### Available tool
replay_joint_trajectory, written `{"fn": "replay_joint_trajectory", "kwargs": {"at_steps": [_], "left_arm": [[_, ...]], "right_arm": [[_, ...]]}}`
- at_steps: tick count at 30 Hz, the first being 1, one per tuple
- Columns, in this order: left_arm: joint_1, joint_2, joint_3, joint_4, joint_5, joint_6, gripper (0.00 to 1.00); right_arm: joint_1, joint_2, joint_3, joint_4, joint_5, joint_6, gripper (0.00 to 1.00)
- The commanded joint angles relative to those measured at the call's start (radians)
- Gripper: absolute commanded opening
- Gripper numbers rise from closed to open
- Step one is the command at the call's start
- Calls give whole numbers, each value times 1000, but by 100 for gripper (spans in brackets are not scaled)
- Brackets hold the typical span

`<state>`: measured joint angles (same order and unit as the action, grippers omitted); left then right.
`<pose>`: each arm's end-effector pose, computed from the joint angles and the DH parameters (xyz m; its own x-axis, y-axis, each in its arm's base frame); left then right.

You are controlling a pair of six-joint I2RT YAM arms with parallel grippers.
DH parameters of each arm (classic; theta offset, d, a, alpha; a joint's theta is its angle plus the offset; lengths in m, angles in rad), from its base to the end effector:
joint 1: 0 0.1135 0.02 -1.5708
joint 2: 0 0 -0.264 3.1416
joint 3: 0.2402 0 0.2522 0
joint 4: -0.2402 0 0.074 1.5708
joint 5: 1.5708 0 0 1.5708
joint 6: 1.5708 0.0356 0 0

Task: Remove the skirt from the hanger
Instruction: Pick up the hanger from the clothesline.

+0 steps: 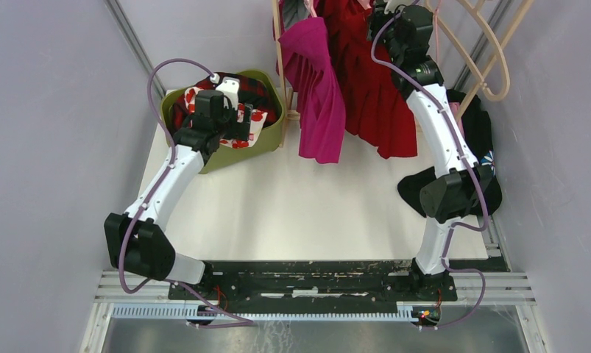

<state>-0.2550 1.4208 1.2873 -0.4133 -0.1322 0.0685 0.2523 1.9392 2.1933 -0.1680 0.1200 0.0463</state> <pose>0.3154 -0.0774 0.3446 -0.4923 0.1985 -0.8475 0.1752 0.9763 0.1268 0.4330 0.1072 0.4888 0.0771 0.0673 -0.9948 -0.1360 0.9891 0.0564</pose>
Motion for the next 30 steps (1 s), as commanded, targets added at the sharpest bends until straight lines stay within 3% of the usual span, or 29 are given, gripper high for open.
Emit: {"fn": "replay_joint_trajectory", "kwargs": {"at_steps": [1, 10, 18, 30], "left_arm": [[-3, 10, 32, 48, 5, 36, 99], [-3, 1, 13, 59, 12, 33, 99], [-4, -2, 6, 63, 11, 33, 99], [-4, -3, 0, 62, 23, 30, 99]], "right_arm": [[-3, -57, 22, -7, -44, 3, 47], [-4, -99, 12, -9, -72, -23, 56], [-3, -133, 32, -5, -81, -12, 56], [-3, -148, -80, -29, -60, -16, 56]]}}
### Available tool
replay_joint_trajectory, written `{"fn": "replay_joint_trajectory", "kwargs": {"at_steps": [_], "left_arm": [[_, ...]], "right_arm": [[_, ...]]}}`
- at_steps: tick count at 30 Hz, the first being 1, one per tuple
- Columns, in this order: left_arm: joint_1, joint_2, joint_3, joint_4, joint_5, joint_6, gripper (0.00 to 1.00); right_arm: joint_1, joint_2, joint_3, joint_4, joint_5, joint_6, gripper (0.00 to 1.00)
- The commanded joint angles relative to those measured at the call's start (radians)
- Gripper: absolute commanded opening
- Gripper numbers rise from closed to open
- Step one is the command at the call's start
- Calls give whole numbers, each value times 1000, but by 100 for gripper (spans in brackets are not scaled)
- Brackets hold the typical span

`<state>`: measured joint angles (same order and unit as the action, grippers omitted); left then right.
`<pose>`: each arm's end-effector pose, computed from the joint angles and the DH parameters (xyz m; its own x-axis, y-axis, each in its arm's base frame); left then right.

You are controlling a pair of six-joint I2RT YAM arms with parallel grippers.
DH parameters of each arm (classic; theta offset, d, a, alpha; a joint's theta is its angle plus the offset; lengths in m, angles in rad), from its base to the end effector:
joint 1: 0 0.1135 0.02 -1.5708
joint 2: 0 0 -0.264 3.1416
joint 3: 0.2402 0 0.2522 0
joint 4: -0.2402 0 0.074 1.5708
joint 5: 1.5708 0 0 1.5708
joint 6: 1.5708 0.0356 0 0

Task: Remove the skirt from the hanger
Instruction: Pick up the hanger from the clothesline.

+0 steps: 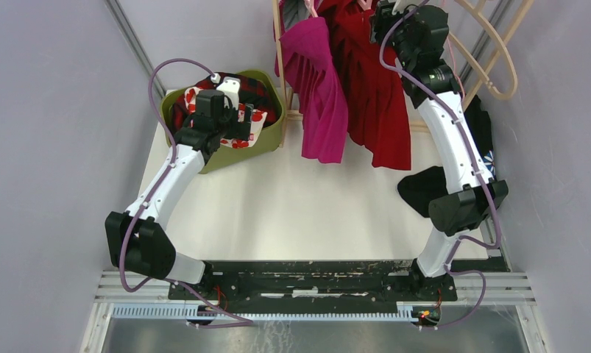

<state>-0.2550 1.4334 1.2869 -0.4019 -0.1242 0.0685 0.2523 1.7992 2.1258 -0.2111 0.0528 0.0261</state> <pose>0.3187 -0.0785 0.3416 -0.4931 0.1987 -0.8469 0.1822 0.9756 0.1228 0.3891 0.0984 0.5187 0.1064 0.0543 -0.9928 -0.2014 0.9790 0.0320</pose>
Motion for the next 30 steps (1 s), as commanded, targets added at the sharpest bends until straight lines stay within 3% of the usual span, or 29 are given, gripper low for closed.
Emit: {"fn": "replay_joint_trajectory", "kwargs": {"at_steps": [1, 26, 30], "left_arm": [[-4, -16, -1, 51, 14, 30, 99], [-3, 8, 1, 32, -10, 57, 99], [-4, 17, 11, 29, -14, 61, 99]], "right_arm": [[-3, -1, -13, 9, 1, 13, 56], [-4, 163, -24, -11, 19, -2, 58], [-3, 173, -35, -13, 17, 7, 50]]}}
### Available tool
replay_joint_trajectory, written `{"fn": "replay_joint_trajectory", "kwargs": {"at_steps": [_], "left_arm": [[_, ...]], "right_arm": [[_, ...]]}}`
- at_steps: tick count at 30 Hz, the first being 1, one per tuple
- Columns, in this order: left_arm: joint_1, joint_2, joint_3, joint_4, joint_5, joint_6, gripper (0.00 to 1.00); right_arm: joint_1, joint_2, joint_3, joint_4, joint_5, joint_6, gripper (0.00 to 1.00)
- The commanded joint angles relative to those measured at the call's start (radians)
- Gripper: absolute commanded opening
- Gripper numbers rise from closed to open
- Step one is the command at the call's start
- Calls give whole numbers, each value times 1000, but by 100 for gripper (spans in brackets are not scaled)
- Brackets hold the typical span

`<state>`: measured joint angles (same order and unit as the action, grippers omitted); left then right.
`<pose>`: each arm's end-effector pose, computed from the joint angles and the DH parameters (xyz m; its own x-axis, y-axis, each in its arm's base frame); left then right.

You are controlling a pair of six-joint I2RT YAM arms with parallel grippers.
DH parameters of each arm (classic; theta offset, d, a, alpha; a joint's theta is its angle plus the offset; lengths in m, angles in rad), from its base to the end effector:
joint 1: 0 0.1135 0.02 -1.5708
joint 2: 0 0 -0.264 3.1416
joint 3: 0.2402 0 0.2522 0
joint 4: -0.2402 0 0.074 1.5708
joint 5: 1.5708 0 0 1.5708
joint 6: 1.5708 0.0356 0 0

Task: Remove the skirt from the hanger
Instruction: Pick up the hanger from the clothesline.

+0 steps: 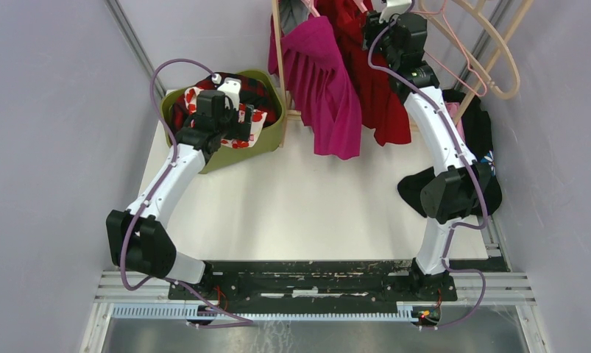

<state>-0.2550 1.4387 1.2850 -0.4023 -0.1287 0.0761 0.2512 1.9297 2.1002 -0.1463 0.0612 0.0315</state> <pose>0.3198 -0.0787 0.3393 -0.4982 0.2078 -0.8418 0.1831 0.9742 0.1321 0.4398 0.1106 0.4640 0.0175 0.0369 -0.9992 -0.1895 0.9813 0.0330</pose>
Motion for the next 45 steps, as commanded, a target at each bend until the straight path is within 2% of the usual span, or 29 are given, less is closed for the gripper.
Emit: {"fn": "replay_joint_trajectory", "kwargs": {"at_steps": [1, 7, 8, 11, 14, 17, 19, 22, 25, 31, 45], "left_arm": [[-4, 14, 15, 30, -10, 55, 99], [-3, 20, 17, 32, -8, 55, 99], [-4, 20, 16, 33, -8, 55, 99], [-3, 16, 13, 34, -7, 54, 99], [-3, 9, 10, 37, -3, 53, 99], [-3, -1, 6, 38, -2, 51, 99], [-3, -7, 1, 38, -1, 51, 99], [-3, -7, 1, 40, 2, 47, 99], [-4, -2, 11, 42, 13, 44, 99], [-4, -1, 21, 44, 21, 34, 99], [-4, -3, 32, 48, 18, 26, 99]], "right_arm": [[-3, 44, -7, -76, 8, 4, 45], [-3, 40, 11, -81, -17, -2, 3], [-3, 35, 11, -82, -21, -4, 1], [-3, 25, 26, -94, 11, -17, 1], [2, 14, 41, -93, 156, -59, 1], [26, -30, -28, 32, 331, -258, 1], [35, -84, -94, 146, 383, -373, 1], [36, -109, -90, 176, 390, -438, 0], [37, -135, -82, 182, 370, -433, 0], [58, -167, -109, 301, 412, -507, 0], [109, -160, -1, 332, 383, -687, 1]]}}
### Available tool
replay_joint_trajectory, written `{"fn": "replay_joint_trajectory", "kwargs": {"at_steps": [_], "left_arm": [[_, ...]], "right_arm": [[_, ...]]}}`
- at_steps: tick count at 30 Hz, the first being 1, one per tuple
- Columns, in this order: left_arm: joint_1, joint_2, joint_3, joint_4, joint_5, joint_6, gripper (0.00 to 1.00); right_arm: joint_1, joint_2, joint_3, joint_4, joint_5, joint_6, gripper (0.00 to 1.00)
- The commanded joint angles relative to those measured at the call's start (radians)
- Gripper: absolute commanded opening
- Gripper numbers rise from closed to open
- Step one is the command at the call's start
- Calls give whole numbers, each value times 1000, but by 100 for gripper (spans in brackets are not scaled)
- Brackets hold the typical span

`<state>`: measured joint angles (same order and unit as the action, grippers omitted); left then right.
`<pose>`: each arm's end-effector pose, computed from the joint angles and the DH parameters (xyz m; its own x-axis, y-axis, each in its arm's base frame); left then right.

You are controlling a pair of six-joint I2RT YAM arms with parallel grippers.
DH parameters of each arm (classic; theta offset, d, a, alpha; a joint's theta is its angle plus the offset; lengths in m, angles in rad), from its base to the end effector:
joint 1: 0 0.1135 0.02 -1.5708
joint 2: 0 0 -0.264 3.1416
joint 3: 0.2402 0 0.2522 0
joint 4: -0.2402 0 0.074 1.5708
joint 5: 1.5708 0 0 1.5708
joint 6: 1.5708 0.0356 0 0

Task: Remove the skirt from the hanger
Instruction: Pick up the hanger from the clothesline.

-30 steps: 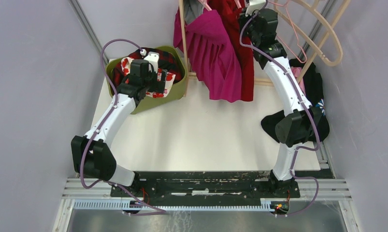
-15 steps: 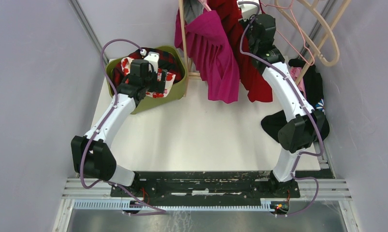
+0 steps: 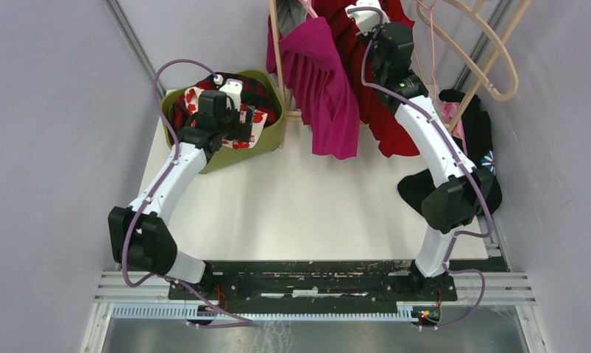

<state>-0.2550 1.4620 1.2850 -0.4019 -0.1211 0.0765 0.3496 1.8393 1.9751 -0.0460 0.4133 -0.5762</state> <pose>0.3248 -0.0802 0.3320 -0.5162 0.2130 -0.8296 0.1926 0.9726 0.1299 0.4096 0.1341 0.4702 0.0368 -0.5177 -0.8548 0.0980 0.8531 -0.5124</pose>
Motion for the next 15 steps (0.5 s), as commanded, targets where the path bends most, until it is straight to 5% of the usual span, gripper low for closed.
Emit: {"fn": "replay_joint_trajectory", "kwargs": {"at_steps": [1, 15], "left_arm": [[-4, -26, 34, 48, 11, 25, 99], [-3, -35, 32, 43, 1, 24, 99]], "right_arm": [[13, -66, 137, 239, 33, -93, 0], [13, 34, 333, 344, 49, -193, 0]]}}
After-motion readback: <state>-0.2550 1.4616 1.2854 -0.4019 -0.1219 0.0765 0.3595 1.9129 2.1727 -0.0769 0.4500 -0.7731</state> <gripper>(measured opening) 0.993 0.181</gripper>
